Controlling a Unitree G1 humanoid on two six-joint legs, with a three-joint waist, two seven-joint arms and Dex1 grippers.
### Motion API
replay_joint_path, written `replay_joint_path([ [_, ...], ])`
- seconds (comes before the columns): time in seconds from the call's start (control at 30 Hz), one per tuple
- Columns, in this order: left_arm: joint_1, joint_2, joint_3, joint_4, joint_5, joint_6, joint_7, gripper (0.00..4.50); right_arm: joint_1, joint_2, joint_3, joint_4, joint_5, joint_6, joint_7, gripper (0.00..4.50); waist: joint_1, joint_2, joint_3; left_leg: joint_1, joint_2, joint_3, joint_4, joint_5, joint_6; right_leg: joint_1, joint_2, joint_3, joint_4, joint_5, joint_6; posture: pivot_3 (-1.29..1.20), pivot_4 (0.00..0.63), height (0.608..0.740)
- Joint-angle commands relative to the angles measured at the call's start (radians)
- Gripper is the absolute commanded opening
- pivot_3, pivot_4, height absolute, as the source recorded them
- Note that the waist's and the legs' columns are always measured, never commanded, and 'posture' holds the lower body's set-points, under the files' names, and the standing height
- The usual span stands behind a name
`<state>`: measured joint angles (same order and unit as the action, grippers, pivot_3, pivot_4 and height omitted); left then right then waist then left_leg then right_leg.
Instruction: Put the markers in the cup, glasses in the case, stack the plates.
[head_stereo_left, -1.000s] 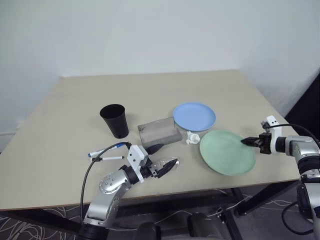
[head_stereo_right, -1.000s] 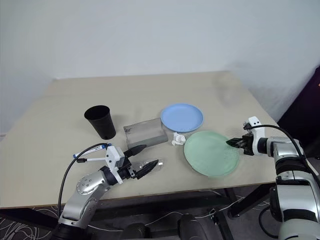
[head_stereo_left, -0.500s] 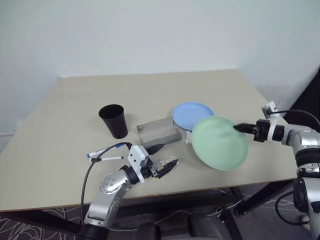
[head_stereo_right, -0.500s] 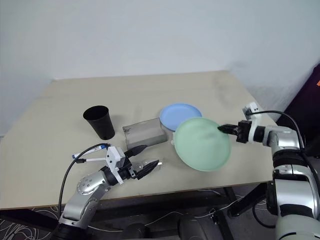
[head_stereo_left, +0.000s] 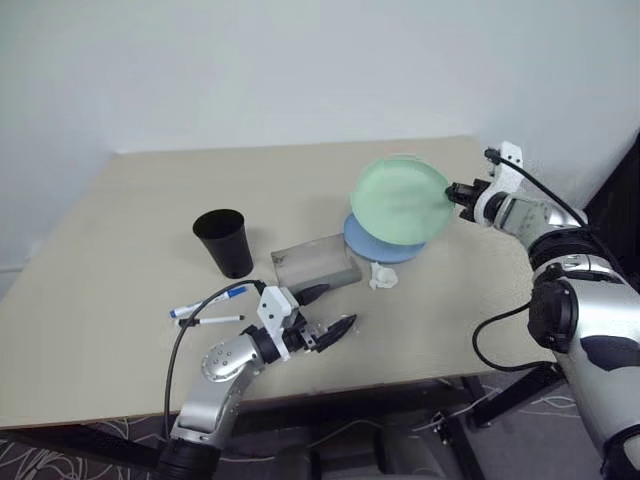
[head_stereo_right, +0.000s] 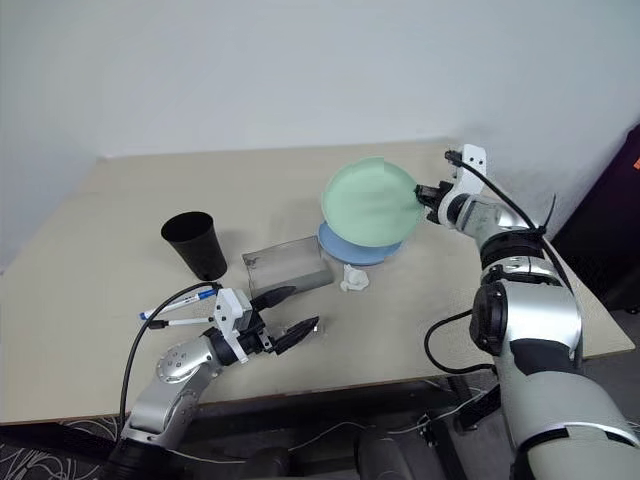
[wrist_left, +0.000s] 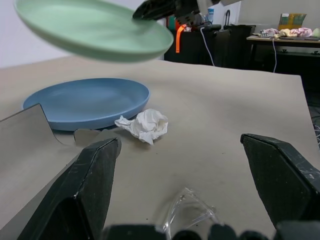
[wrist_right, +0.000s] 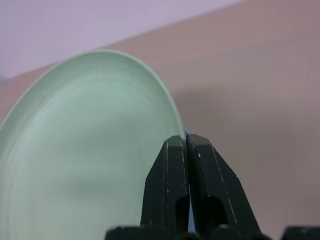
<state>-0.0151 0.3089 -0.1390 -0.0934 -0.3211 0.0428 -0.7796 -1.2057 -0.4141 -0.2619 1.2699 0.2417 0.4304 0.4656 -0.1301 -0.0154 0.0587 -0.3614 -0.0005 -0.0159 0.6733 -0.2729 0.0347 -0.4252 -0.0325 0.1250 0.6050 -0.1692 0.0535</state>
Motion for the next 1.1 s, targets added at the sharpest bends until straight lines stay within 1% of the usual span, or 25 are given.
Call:
replay_joint_path([
  [0.03,-0.019,0.001,0.013,-0.020,0.009,-0.025,0.009,4.19,-0.051,0.026,-0.030,0.013,-0.001,-0.082,-0.066,0.01,0.000,0.000,0.000,0.000,0.000,0.000,0.000,0.000,0.000,0.000,0.000,0.000,0.000,0.000,0.001,0.00,0.000,0.737],
  [0.1,-0.016,0.002,0.014,-0.025,0.010,-0.026,0.013,4.19,-0.051,0.044,-0.040,0.026,-0.001,-0.103,-0.084,0.01,-0.003,0.000,0.000,0.000,0.000,0.000,0.000,0.000,0.001,0.000,0.000,0.001,0.000,0.000,0.001,0.00,0.000,0.737],
  [0.2,-0.010,0.002,0.016,-0.033,0.011,-0.026,0.021,4.19,-0.051,0.056,-0.052,0.036,0.001,-0.120,-0.083,0.69,-0.005,0.000,0.000,0.000,0.000,0.000,0.000,0.000,0.001,0.000,0.000,0.001,0.000,0.000,0.001,0.00,0.000,0.737],
  [0.33,0.001,0.005,0.018,-0.044,0.010,-0.025,0.028,4.19,-0.046,0.060,-0.052,0.031,-0.008,-0.139,-0.038,1.98,-0.012,0.000,0.000,0.001,0.000,0.000,0.001,0.000,0.001,0.001,0.000,0.001,0.001,0.000,0.001,0.00,0.000,0.737],
  [0.4,0.003,0.006,0.018,-0.046,0.010,-0.025,0.029,4.19,-0.040,0.057,-0.038,0.026,-0.021,-0.150,-0.010,1.98,-0.019,0.000,0.000,0.001,0.000,0.000,0.001,0.000,0.001,0.001,0.000,0.001,0.001,0.000,0.001,0.00,0.000,0.737],
  [0.47,0.003,0.006,0.018,-0.047,0.010,-0.024,0.030,4.19,-0.028,0.049,-0.012,0.017,-0.043,-0.168,0.047,1.98,-0.023,0.000,0.000,0.001,0.000,0.000,0.001,0.000,0.001,0.001,0.000,0.001,0.000,0.000,0.001,0.00,0.000,0.737],
  [0.57,0.004,0.011,0.022,-0.047,0.009,-0.025,0.029,4.19,0.010,0.032,0.066,-0.021,-0.094,-0.217,0.253,1.98,-0.027,0.001,0.000,0.001,0.000,0.000,0.000,0.000,0.001,0.001,0.000,0.001,0.001,0.000,0.001,0.00,0.000,0.737],
  [0.63,0.000,0.020,0.031,-0.041,0.005,-0.024,0.025,4.19,0.066,0.019,0.155,-0.075,-0.151,-0.278,0.411,1.98,-0.028,0.001,0.000,0.001,0.000,-0.001,0.000,0.000,0.001,0.001,0.000,0.000,0.001,0.000,0.001,0.00,0.000,0.737],
  [0.73,-0.007,0.033,0.043,-0.031,0.000,-0.024,0.021,4.19,0.130,0.006,0.235,-0.144,-0.195,-0.329,0.533,1.98,-0.028,0.001,-0.001,0.002,0.000,-0.001,0.001,0.000,0.001,0.001,0.000,0.000,0.002,0.000,0.001,0.00,0.000,0.737],
  [0.77,-0.012,0.038,0.049,-0.024,-0.001,-0.024,0.020,4.19,0.158,0.003,0.258,-0.184,-0.195,-0.329,0.596,1.98,-0.028,0.001,0.000,0.002,0.000,-0.001,0.001,0.000,0.001,0.001,0.000,0.000,0.002,0.000,0.001,0.00,0.000,0.737],
  [0.87,-0.027,0.052,0.069,-0.002,-0.002,-0.026,0.014,4.19,0.249,-0.003,0.310,-0.341,-0.169,-0.287,0.762,2.59,-0.027,0.001,0.000,0.002,0.000,-0.001,0.002,0.000,0.001,0.001,0.000,0.000,0.003,0.000,0.001,0.00,0.000,0.737],
  [0.9,-0.030,0.054,0.073,0.003,0.000,-0.026,0.013,4.19,0.281,-0.007,0.329,-0.397,-0.172,-0.284,0.786,2.91,-0.027,0.001,-0.001,0.001,0.000,-0.001,0.002,0.000,0.001,0.001,0.000,0.000,0.003,0.000,0.001,0.00,0.000,0.737],
  [0.97,-0.033,0.057,0.077,0.008,0.000,-0.027,0.011,4.19,0.345,-0.014,0.368,-0.497,-0.199,-0.298,0.787,3.58,-0.027,0.001,-0.001,0.001,0.000,-0.001,0.003,0.000,0.001,0.001,0.000,0.000,0.003,0.000,0.001,0.00,0.000,0.737],
  [1.03,-0.033,0.057,0.076,0.008,0.000,-0.027,0.009,4.19,0.390,-0.016,0.393,-0.572,-0.203,-0.271,0.791,4.23,-0.026,0.001,-0.001,0.001,0.000,-0.002,0.003,0.000,0.001,0.001,0.000,0.000,0.003,0.000,0.001,0.00,0.000,0.737],
  [1.1,-0.034,0.054,0.074,0.008,0.002,-0.027,0.008,4.19,0.418,-0.013,0.403,-0.619,-0.193,-0.230,0.788,4.23,-0.023,0.001,-0.001,0.002,0.000,-0.002,0.003,0.000,0.001,0.001,0.000,0.000,0.003,0.000,0.001,0.00,0.000,0.737],
])
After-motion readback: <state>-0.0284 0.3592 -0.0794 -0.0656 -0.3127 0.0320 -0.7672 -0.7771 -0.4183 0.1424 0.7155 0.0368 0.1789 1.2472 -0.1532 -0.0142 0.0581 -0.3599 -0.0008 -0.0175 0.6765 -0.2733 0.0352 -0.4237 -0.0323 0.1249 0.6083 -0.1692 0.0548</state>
